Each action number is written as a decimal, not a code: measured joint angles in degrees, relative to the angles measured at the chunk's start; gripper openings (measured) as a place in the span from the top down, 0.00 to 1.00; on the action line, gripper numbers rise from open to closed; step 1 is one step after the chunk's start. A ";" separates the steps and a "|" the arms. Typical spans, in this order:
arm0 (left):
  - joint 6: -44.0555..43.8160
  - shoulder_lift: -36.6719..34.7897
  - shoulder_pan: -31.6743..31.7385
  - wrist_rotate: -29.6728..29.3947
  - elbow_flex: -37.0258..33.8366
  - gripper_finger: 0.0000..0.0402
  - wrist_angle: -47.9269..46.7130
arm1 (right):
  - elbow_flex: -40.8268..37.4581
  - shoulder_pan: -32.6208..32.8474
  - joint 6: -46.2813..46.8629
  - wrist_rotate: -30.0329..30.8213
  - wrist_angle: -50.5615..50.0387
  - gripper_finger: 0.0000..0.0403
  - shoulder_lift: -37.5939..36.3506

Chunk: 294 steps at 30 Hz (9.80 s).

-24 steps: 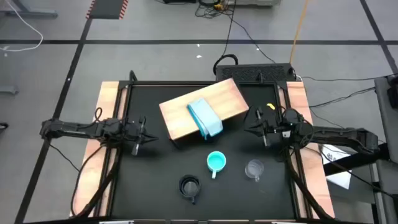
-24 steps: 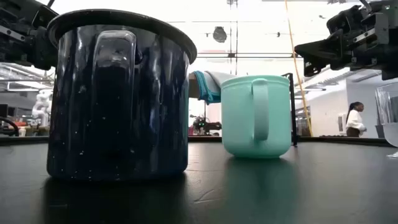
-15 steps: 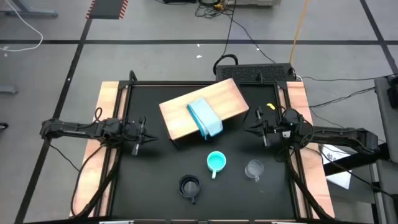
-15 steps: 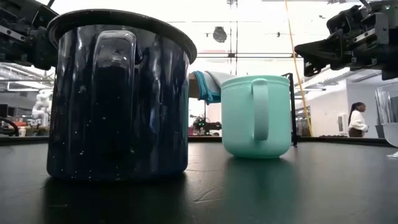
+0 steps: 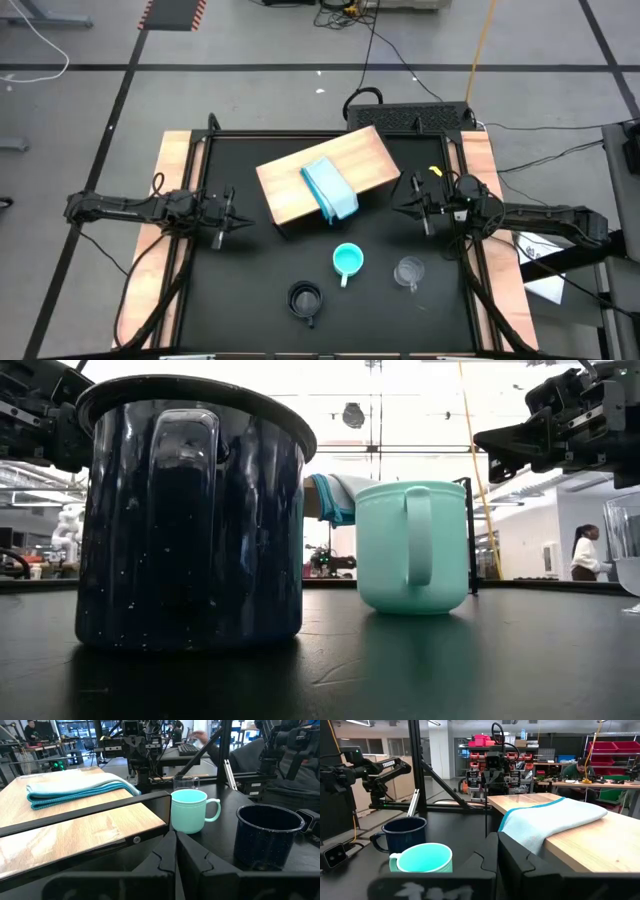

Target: Stack small to large cups/mugs on shelf

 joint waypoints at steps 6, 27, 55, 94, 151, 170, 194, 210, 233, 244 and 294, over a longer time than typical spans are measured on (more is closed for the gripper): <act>0.00 0.01 0.00 0.00 -0.01 0.96 -0.02 | 0.00 -0.01 0.00 0.00 0.00 1.00 0.01; 0.00 0.00 0.01 0.00 0.02 0.96 -0.01 | 0.01 -0.01 0.01 0.00 0.00 1.00 -0.02; 0.00 0.00 0.00 0.00 0.01 0.96 -0.02 | -0.02 -0.01 0.00 0.00 0.00 1.00 0.01; 0.00 -0.01 0.00 0.00 0.02 0.96 0.00 | 0.00 0.00 0.01 0.00 0.00 1.00 0.00; 0.35 -0.01 0.02 0.09 0.02 0.96 0.00 | -0.01 -0.01 0.01 0.00 0.00 1.00 0.01; -4.70 0.19 -0.01 4.20 1.68 0.99 13.66 | 0.00 0.01 0.01 0.00 0.00 1.00 0.01; -6.93 28.35 -4.84 6.74 25.33 1.00 8.70 | 0.00 0.01 0.01 0.00 0.00 1.00 0.01; -3.91 43.55 -16.29 -17.04 43.13 1.00 -16.63 | 0.00 0.01 0.01 0.00 -1.58 1.00 0.01; 5.71 67.10 -18.33 -13.25 64.44 1.00 -26.71 | 0.00 0.01 2.81 -0.02 0.16 1.00 -0.02; 8.18 74.72 -18.80 -11.11 64.54 1.00 -27.00 | 0.01 0.00 2.81 -0.02 0.42 1.00 -0.02; -1.53 93.76 -18.19 -0.35 89.87 0.84 -51.01 | 0.00 0.01 2.59 -0.02 -2.02 1.00 -0.02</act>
